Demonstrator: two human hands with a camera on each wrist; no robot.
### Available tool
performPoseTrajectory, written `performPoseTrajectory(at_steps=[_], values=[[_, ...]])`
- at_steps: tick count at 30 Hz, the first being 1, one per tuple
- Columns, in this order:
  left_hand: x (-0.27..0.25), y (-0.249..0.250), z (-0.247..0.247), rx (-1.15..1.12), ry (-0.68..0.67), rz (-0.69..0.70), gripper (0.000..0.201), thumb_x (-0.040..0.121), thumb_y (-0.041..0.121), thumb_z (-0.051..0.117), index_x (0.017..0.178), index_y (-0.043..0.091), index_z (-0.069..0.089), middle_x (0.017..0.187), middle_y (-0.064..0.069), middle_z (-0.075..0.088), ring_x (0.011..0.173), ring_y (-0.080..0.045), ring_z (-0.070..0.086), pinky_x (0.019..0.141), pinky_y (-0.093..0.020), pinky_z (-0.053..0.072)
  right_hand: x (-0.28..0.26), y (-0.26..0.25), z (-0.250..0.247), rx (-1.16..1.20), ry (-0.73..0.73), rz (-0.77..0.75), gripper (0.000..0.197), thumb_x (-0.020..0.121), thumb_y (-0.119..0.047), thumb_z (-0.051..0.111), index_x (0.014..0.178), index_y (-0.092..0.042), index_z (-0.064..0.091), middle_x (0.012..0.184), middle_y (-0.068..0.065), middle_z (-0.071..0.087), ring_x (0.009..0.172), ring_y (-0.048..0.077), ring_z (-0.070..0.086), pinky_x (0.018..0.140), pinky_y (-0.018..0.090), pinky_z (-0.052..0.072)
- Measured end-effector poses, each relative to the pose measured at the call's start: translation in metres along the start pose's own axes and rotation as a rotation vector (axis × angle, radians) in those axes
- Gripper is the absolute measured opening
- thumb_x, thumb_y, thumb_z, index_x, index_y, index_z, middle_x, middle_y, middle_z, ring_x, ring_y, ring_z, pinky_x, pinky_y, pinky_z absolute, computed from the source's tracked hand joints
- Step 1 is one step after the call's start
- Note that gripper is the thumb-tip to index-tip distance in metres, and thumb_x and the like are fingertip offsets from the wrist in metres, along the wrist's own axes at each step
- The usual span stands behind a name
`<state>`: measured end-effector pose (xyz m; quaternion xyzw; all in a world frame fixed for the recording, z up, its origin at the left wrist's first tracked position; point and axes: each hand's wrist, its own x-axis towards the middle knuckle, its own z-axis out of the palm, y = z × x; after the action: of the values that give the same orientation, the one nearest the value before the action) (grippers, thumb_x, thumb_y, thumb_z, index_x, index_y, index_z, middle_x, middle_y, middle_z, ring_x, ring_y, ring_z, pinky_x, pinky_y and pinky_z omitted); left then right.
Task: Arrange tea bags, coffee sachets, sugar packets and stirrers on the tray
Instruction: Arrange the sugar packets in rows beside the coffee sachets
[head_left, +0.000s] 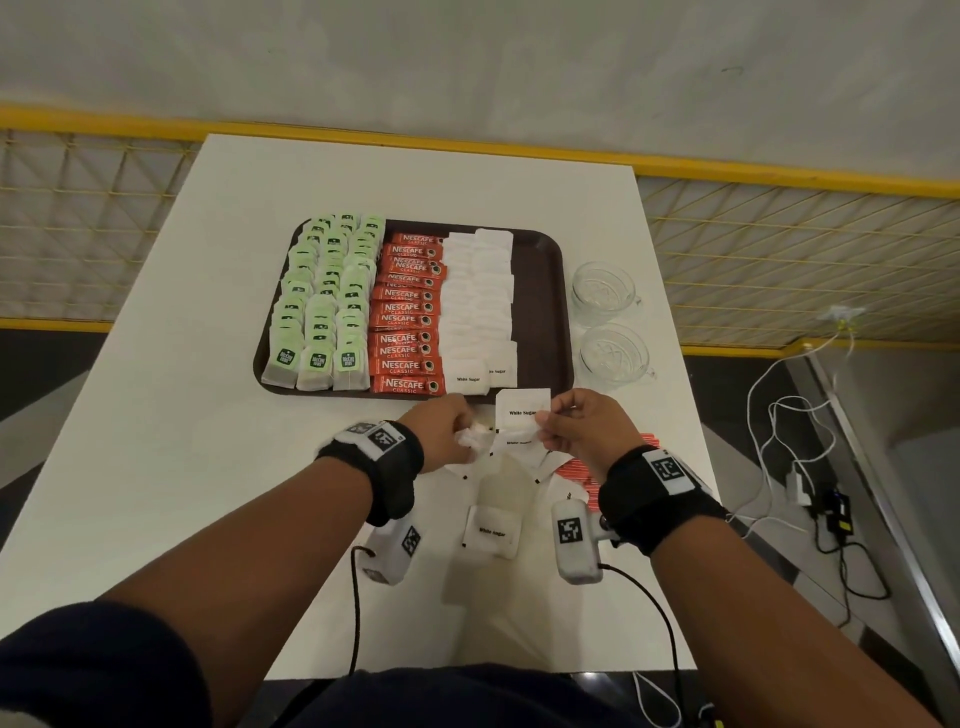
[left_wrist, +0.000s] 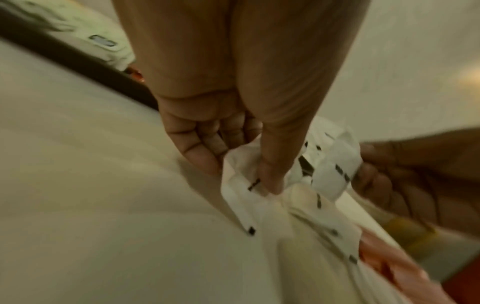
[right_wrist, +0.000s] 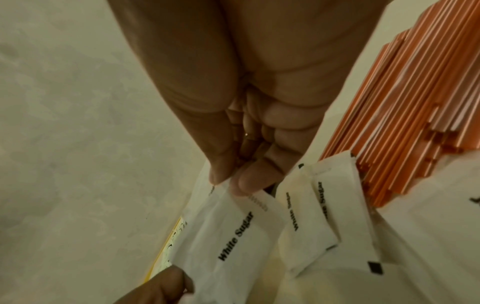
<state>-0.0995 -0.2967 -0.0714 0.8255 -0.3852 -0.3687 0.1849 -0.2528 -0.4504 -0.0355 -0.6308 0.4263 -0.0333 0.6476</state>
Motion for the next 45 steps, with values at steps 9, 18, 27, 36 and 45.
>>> performPoseTrajectory(at_steps=[9,18,27,36,45], values=[[-0.012,-0.005,-0.025,-0.431,0.010,-0.051,0.023,0.096,0.023,0.061,0.117,0.014,0.057,0.111,-0.006,0.065,0.097,-0.021,0.065,0.078,-0.032,0.057,0.007,-0.007,0.018,0.186,-0.024,0.024,0.015,0.087,0.003,0.066,0.083,-0.004,0.054,0.070,0.012,0.059,0.061,0.019,0.062,0.064,0.028,0.057],[-0.009,-0.003,-0.030,-0.835,-0.102,-0.094,0.042,0.089,0.028,0.070,0.124,0.017,0.048,0.123,-0.010,0.065,0.101,-0.025,0.071,0.087,-0.042,0.058,0.026,-0.017,0.047,0.323,0.050,0.042,0.012,0.089,0.004,0.065,0.092,-0.002,0.055,0.071,0.013,0.059,0.060,0.020,0.062,0.060,0.026,0.057],[0.002,-0.025,-0.043,-0.649,0.069,-0.097,0.046,0.085,0.015,0.074,0.124,0.014,0.050,0.113,-0.010,0.066,0.088,-0.024,0.073,0.068,-0.038,0.062,0.049,-0.019,0.040,0.117,0.150,0.009,0.019,0.087,-0.006,0.069,0.080,-0.014,0.054,0.073,0.005,0.061,0.055,0.014,0.055,0.049,0.025,0.043],[0.007,-0.044,-0.062,-0.687,0.154,-0.107,0.038,0.085,0.011,0.074,0.115,0.014,0.052,0.108,-0.007,0.068,0.082,-0.023,0.074,0.063,-0.033,0.061,0.067,-0.010,0.039,-0.584,0.266,-0.095,0.015,0.084,-0.022,0.073,0.084,-0.017,0.059,0.084,0.001,0.062,0.078,0.016,0.058,0.070,0.026,0.045],[0.013,-0.043,-0.068,-0.693,0.119,-0.092,0.040,0.083,0.012,0.076,0.116,0.012,0.054,0.104,-0.006,0.069,0.082,-0.023,0.074,0.069,-0.038,0.062,0.070,-0.017,0.047,-0.666,0.352,-0.070,0.023,0.086,-0.031,0.070,0.095,-0.014,0.057,0.090,0.002,0.063,0.087,0.021,0.061,0.073,0.028,0.043]])
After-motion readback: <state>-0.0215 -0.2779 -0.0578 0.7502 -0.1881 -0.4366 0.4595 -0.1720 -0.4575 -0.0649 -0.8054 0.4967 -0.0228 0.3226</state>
